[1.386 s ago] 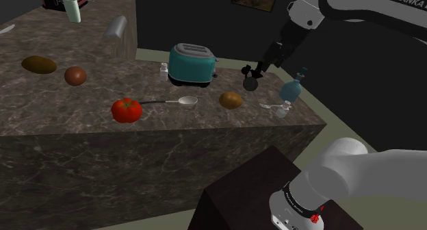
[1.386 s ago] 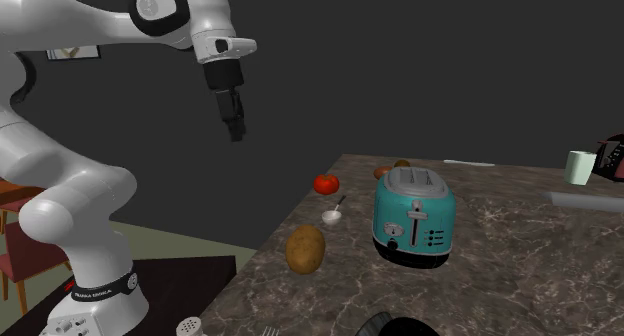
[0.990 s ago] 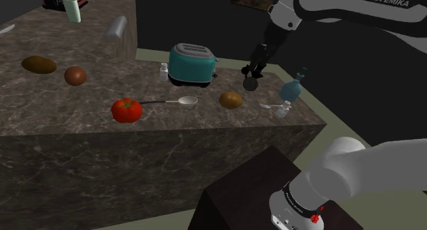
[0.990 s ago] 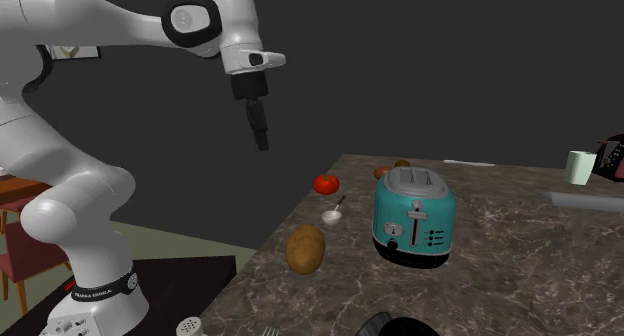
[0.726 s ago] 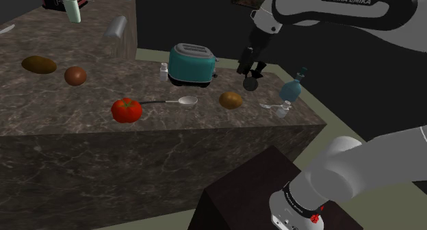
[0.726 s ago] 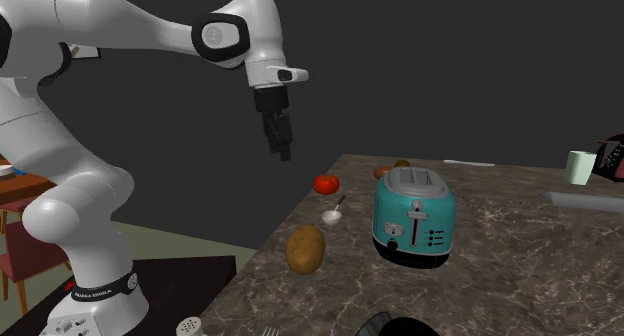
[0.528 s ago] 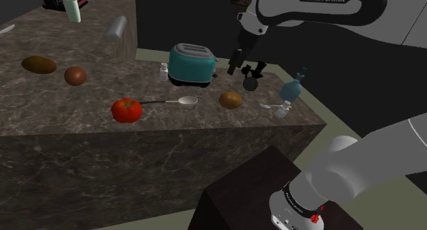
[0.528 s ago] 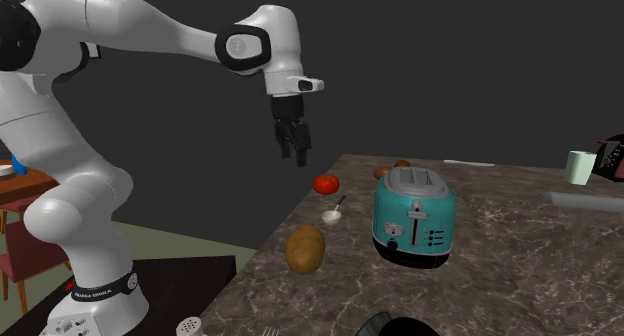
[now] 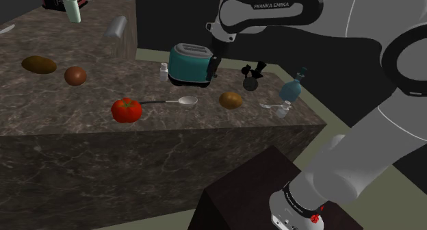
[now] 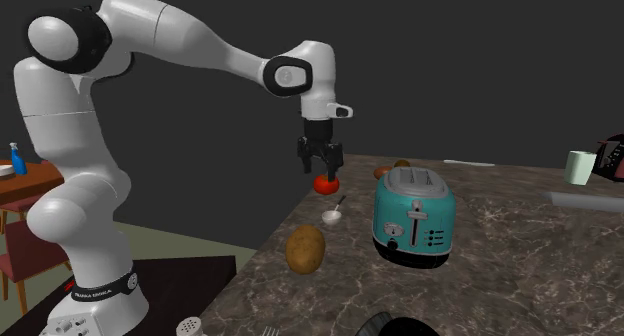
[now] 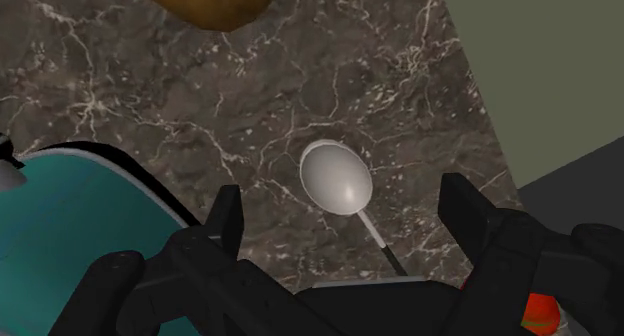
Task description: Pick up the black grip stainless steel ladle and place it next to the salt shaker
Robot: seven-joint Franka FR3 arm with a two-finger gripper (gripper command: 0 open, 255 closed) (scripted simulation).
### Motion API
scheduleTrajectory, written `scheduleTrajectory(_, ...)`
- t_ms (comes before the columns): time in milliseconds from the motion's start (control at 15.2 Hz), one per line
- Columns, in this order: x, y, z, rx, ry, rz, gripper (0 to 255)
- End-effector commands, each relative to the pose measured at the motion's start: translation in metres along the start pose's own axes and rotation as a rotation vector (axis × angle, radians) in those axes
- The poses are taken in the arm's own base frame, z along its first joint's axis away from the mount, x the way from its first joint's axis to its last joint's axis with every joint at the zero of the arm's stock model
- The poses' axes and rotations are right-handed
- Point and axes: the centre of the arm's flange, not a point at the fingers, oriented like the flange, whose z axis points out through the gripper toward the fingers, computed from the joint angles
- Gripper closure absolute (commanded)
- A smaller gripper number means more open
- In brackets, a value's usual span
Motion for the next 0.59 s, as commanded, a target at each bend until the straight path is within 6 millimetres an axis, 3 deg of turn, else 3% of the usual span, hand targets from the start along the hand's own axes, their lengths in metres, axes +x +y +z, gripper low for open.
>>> scheduleTrajectory(0,0.023,0.002,0.014,0.012,-0.013,-0.065,0)
scheduleTrajectory(528,0.112,-0.017,0.080,0.059,-0.066,-0.314,0)
